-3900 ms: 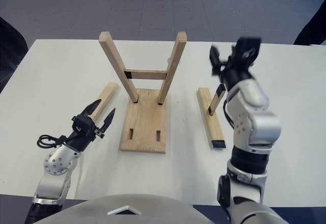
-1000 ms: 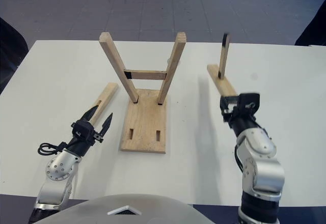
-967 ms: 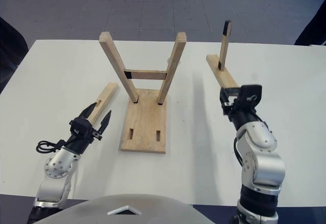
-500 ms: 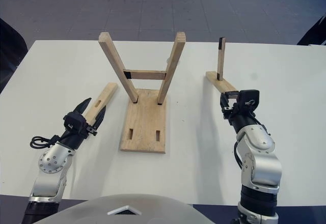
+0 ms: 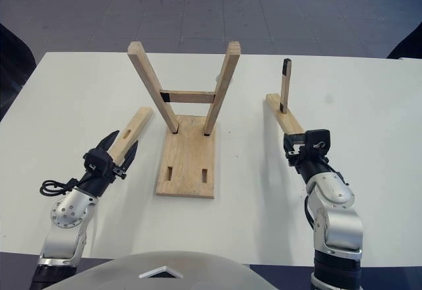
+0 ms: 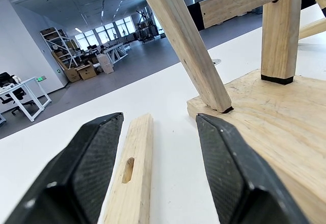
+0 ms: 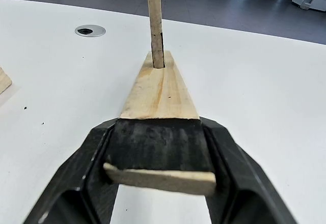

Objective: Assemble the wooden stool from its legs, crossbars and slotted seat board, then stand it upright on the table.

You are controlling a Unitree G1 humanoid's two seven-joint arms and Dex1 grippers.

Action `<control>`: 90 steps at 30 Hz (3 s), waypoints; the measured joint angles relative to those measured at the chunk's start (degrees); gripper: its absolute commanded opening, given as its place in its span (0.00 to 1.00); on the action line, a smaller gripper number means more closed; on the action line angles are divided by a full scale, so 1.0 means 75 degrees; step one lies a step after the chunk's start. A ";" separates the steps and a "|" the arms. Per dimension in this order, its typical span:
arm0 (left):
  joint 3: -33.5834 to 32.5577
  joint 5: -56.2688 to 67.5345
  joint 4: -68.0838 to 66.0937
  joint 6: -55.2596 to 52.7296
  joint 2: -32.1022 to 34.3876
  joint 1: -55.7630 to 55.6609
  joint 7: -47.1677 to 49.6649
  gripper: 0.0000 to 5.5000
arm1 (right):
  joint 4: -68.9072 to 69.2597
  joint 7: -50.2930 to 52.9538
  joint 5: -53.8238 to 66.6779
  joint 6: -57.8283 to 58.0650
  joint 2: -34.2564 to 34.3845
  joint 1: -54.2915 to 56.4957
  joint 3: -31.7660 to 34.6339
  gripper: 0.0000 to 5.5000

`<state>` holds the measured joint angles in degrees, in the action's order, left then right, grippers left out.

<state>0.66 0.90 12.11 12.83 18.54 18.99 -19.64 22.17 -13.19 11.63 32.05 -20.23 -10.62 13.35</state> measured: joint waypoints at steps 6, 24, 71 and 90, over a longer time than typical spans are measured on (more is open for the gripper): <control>0.0046 -0.0004 0.0000 -0.0006 -0.0012 -0.0002 0.0020 0.48 | -0.0456 0.0018 -0.0002 0.0474 0.0052 -0.0184 -0.0144 0.37; 0.0132 -0.0025 -0.0050 0.0009 -0.0020 -0.0005 0.0039 0.48 | -0.0551 0.0134 -0.0175 0.0736 0.0124 -0.0218 -0.0294 0.66; -0.2328 0.6342 0.2174 -0.4724 0.1090 -0.1772 -0.0088 0.48 | 0.0964 0.0175 0.2232 0.2089 0.0101 0.4354 0.0683 0.37; -0.1383 1.4152 0.2338 -0.6847 0.2280 -0.3895 0.1680 0.83 | 0.0266 -0.1004 0.7850 0.3949 0.0762 0.5546 -0.0214 0.37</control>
<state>-9.71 107.05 29.64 -38.53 35.64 -10.22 -7.03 24.17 -20.72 70.51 61.67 -14.52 30.97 11.74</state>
